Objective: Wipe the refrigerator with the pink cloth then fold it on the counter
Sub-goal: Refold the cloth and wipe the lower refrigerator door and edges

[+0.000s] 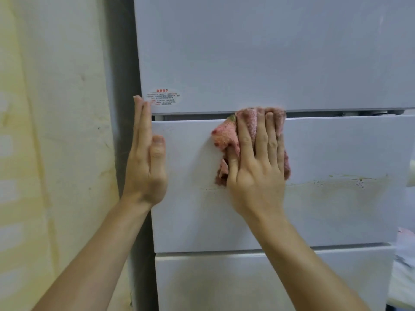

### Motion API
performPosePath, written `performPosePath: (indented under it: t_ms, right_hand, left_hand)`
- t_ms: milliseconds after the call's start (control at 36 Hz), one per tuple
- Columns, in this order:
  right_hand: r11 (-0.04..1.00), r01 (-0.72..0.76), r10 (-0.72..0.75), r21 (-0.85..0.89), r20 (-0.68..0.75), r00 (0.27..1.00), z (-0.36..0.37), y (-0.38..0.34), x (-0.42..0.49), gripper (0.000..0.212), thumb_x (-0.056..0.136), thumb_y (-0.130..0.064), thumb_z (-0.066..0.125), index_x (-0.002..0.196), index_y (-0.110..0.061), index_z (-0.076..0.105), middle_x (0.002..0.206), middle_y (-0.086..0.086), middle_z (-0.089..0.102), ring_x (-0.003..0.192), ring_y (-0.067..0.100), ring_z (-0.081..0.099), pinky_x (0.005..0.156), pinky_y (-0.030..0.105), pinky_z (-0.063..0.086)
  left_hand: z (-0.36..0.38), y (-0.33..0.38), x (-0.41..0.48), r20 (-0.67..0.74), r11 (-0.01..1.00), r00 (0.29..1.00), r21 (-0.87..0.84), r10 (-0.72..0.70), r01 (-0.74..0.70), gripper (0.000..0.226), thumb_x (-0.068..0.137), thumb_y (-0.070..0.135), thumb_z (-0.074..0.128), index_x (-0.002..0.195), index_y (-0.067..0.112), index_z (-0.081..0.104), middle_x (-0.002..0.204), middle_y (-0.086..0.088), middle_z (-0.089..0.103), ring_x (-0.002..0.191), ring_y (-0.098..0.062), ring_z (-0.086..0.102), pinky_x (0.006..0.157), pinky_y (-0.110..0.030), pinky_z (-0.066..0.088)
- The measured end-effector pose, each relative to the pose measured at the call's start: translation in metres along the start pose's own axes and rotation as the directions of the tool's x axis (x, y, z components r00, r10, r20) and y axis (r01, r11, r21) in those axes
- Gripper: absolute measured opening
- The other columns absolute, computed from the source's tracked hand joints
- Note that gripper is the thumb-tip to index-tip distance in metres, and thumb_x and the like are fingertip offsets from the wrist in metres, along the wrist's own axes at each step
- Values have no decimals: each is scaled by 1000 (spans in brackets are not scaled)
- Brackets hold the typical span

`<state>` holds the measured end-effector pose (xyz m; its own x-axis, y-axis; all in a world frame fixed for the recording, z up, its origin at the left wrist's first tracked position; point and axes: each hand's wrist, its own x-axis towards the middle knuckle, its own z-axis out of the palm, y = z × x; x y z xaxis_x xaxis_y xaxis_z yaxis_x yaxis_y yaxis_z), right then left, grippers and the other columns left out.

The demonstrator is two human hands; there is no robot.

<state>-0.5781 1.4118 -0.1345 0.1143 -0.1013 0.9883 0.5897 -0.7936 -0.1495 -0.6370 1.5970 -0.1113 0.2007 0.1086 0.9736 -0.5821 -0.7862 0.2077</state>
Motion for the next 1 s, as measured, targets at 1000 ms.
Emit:
performPosePath:
  t_ms: [1000]
  right_hand:
    - [943, 303, -312, 135, 52, 949, 52, -126, -11, 52, 114, -39, 39, 163, -20, 36, 172, 6, 25, 162, 27, 13, 132, 50, 11]
  left_hand:
    - [-64, -96, -14, -95, 759, 987, 650, 130, -38, 74, 105, 52, 32, 167, 13, 22, 175, -13, 14, 164, -28, 9, 130, -59, 5]
